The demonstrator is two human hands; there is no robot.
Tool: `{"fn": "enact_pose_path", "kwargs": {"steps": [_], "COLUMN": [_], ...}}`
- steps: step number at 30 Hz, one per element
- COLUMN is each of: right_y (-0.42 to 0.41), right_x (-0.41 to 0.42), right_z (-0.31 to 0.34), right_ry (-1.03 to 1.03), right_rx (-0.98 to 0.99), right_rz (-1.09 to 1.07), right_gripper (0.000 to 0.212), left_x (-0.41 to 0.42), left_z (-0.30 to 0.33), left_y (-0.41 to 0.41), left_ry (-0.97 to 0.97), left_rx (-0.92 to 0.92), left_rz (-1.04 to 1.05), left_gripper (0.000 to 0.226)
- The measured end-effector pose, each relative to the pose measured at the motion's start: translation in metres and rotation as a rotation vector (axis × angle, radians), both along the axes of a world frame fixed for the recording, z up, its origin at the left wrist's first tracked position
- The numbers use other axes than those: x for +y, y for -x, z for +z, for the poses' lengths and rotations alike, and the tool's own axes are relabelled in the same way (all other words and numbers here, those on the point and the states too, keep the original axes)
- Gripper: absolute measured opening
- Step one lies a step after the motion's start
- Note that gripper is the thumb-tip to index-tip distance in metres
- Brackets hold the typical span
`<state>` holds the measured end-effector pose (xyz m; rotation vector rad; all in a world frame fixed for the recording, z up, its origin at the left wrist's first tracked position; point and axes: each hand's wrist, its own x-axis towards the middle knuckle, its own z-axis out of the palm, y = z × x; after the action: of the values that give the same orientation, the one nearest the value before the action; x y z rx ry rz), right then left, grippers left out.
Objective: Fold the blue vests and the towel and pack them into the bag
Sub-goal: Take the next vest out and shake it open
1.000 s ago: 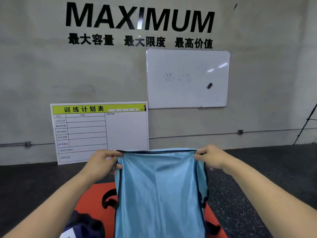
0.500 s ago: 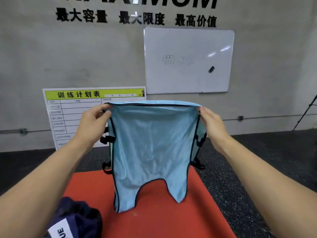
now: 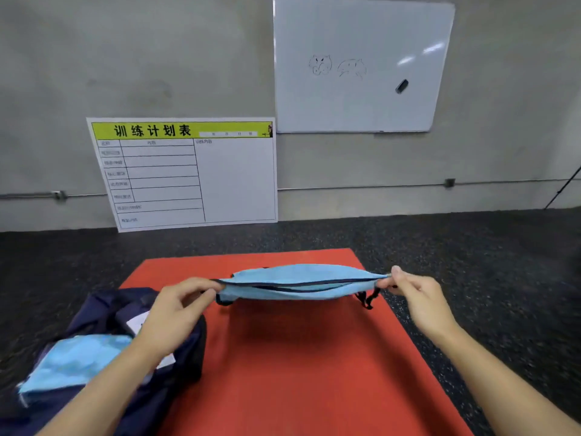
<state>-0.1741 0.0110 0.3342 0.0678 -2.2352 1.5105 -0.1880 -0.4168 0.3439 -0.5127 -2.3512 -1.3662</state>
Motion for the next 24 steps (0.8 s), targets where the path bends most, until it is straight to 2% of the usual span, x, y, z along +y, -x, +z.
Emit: {"fn": "enact_pose_path", "kwargs": {"steps": [2, 4, 6, 11, 13, 15, 17, 19, 21, 23, 24], "right_y": [-0.017, -0.031, -0.043, -0.074, -0.079, -0.081, -0.083, -0.083, -0.082, -0.079, -0.078], "right_x": [-0.001, -0.001, 0.004, 0.016, 0.016, 0.020, 0.026, 0.030, 0.031, 0.030, 0.030], "right_z": [-0.038, -0.072, -0.103, -0.157, -0.161, -0.163, -0.166, -0.170, -0.172, -0.175, -0.177], "right_ry": [-0.095, -0.228, -0.344, -0.437, -0.434, -0.479, -0.542, -0.577, -0.628, -0.706, -0.733], "right_rx": [-0.049, -0.118, -0.216, -0.400, -0.434, -0.415, -0.370, -0.332, -0.311, -0.290, -0.279], "right_rz": [-0.006, 0.007, 0.036, 0.171, 0.234, 0.281, 0.269, 0.215, 0.187, 0.164, 0.144], "right_gripper": [0.051, 0.046, 0.045, 0.052, 0.038, 0.020, 0.010, 0.024, 0.036, 0.034, 0.027], "left_x": [-0.005, -0.009, -0.014, -0.025, -0.028, -0.027, -0.024, -0.020, -0.017, -0.015, -0.015], "left_z": [-0.039, -0.076, -0.111, -0.172, -0.182, -0.186, -0.190, -0.190, -0.191, -0.193, -0.195], "left_y": [-0.022, -0.042, -0.057, -0.082, -0.083, -0.083, -0.081, -0.079, -0.076, -0.072, -0.070], "left_ry": [0.073, 0.114, 0.149, 0.231, 0.240, 0.255, 0.318, 0.398, 0.502, 0.600, 0.628], "left_rx": [-0.061, -0.155, -0.246, -0.392, -0.418, -0.380, -0.285, -0.204, -0.139, -0.097, -0.079], "left_rz": [-0.013, -0.047, -0.073, -0.140, -0.143, -0.104, -0.062, -0.040, -0.067, -0.093, -0.105], "left_gripper": [0.024, 0.009, 0.015, 0.009, 0.025, 0.036, 0.035, 0.030, 0.035, 0.044, 0.041]}}
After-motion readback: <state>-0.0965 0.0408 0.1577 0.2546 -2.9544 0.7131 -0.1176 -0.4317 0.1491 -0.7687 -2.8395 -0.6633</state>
